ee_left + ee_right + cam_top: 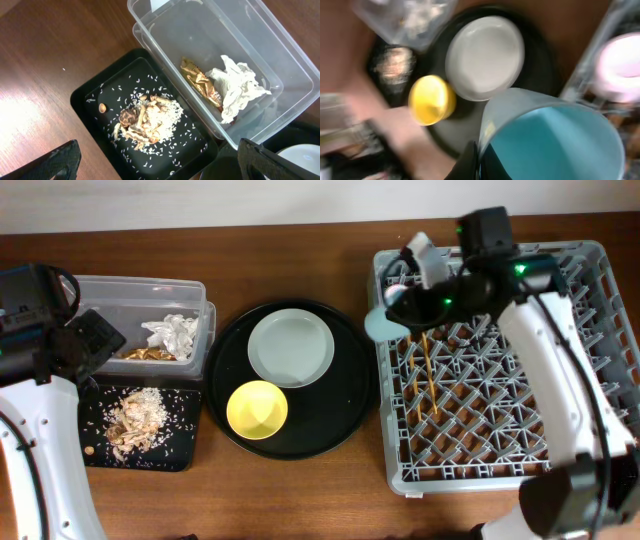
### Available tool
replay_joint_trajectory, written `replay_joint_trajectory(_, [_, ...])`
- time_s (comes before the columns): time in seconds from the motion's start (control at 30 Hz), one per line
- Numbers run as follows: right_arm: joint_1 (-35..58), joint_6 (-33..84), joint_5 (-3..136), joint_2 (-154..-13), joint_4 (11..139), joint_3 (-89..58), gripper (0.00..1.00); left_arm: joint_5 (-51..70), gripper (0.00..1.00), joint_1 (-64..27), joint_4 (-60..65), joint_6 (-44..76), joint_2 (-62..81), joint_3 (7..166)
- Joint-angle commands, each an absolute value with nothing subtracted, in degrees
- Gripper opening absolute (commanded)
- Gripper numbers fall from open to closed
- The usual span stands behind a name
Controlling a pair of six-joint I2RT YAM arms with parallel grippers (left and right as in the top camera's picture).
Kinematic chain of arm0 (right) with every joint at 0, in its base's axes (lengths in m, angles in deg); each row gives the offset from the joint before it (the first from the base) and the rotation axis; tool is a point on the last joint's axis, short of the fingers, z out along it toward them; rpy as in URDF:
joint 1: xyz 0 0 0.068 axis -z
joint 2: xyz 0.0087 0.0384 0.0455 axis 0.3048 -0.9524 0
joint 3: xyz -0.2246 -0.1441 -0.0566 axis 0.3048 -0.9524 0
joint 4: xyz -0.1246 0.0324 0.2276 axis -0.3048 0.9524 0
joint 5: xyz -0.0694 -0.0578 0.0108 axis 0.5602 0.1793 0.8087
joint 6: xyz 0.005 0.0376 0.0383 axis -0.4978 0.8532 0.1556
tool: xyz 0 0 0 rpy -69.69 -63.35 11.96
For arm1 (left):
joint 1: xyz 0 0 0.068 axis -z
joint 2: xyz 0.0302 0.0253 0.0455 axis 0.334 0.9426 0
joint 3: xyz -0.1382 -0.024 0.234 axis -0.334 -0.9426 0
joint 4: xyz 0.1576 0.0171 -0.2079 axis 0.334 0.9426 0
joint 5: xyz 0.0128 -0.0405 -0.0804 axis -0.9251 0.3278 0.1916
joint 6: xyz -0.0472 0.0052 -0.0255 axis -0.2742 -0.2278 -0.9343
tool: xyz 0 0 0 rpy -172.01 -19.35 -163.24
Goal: Sort waste into correct bins and load items into the dishwasher rack
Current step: 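Grasp the blue cup and carry it right over the dish rack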
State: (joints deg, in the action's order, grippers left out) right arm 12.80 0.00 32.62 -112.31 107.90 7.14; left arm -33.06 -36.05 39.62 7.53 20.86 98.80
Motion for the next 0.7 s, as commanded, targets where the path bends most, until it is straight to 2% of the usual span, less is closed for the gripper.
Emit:
replay_joint_trajectory(0.0, [18.4, -11.9, 8.9, -115.2, 107.9, 1.1, 0.04, -33.1, 0.99, -36.4, 39.7, 6.8, 20.8, 99.1])
replay_joint_trajectory(0.07, [20.8, -16.6, 3.3, -117.4, 106.6, -3.8, 0.04, -33.1, 0.99, -36.4, 39.7, 6.8, 20.8, 99.1])
replay_joint_trajectory(0.23, [21.5, -16.9, -4.6, -120.8, 94.2, -12.2, 0.04, -33.1, 0.99, -36.4, 39.7, 6.8, 20.8, 99.1])
replay_joint_trajectory(0.43, [22.0, -16.9, 3.4, -126.4, 94.0, -12.4, 0.06, -33.1, 0.99, -36.4, 39.7, 6.8, 20.8, 99.1])
replay_joint_trajectory(0.5, [23.3, -16.9, 5.5, -126.9, 94.9, -12.5, 0.10, -33.1, 0.99, -36.4, 39.7, 6.8, 20.8, 99.1])
replay_joint_trajectory(0.67, [26.8, -17.8, 15.3, -126.9, 99.8, -12.5, 0.13, -33.1, 0.99, -36.4, 39.7, 6.8, 20.8, 99.1])
